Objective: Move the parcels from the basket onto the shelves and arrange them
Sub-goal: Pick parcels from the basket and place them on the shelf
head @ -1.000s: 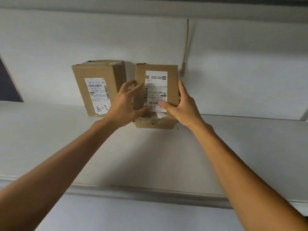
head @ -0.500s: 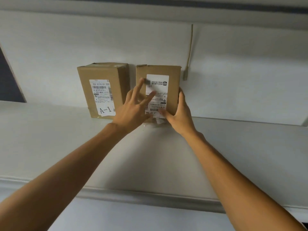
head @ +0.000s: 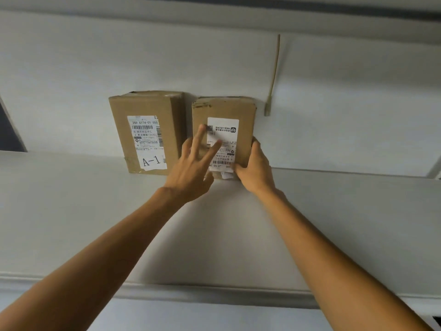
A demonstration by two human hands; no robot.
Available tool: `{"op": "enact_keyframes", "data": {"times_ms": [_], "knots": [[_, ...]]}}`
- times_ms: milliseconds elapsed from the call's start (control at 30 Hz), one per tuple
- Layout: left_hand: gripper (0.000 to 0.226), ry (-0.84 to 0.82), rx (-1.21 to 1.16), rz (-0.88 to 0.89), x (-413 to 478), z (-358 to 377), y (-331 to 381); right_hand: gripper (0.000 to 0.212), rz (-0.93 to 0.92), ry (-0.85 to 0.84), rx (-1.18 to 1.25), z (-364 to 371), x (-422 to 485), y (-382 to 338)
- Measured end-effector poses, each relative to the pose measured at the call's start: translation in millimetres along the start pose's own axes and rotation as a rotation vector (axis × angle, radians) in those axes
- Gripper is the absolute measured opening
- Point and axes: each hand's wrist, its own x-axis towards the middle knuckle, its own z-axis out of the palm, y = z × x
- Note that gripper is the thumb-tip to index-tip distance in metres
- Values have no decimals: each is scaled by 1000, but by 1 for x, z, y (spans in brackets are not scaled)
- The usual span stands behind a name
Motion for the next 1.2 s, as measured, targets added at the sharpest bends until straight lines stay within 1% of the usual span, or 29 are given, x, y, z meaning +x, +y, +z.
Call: {"op": "enact_keyframes", "data": {"times_ms": [100, 167, 267, 367, 433, 533, 633, 800, 1067, 1133, 1200], "knots": [[45, 43, -29, 18, -11, -11, -4, 55, 65, -34, -51, -10, -16, -2], [38, 18, -79, 31, -15, -18, -10, 51, 92, -48, -119, -21, -31, -4], [43, -131, -169, 93, -16, -22, -14, 55, 79, -92, -239, -39, -56, -13], [49, -296, -268, 120, -17, -26, -1, 69, 144, -146, -338, -58, -81, -19], [51, -354, -318, 184, -18, -30, 12, 79, 185, -181, -412, -69, -99, -23], [60, -422, -301, 305, -20, -35, 37, 84, 281, -157, -545, -89, -131, -25], [65, -487, -319, 379, -20, -38, 71, 83, 397, -88, -641, -111, -169, -25], [68, -514, -363, 561, -34, -45, 144, 85, 557, 20, -654, -162, -234, -28], [67, -534, -404, 849, -91, -80, 282, 85, 787, 177, -746, -245, -355, -19], [69, -534, -420, 901, -111, -89, 319, 84, 849, 222, -742, -264, -396, -14], [68, -569, -483, 944, -132, -96, 355, 85, 917, 260, -714, -284, -442, -10]]}}
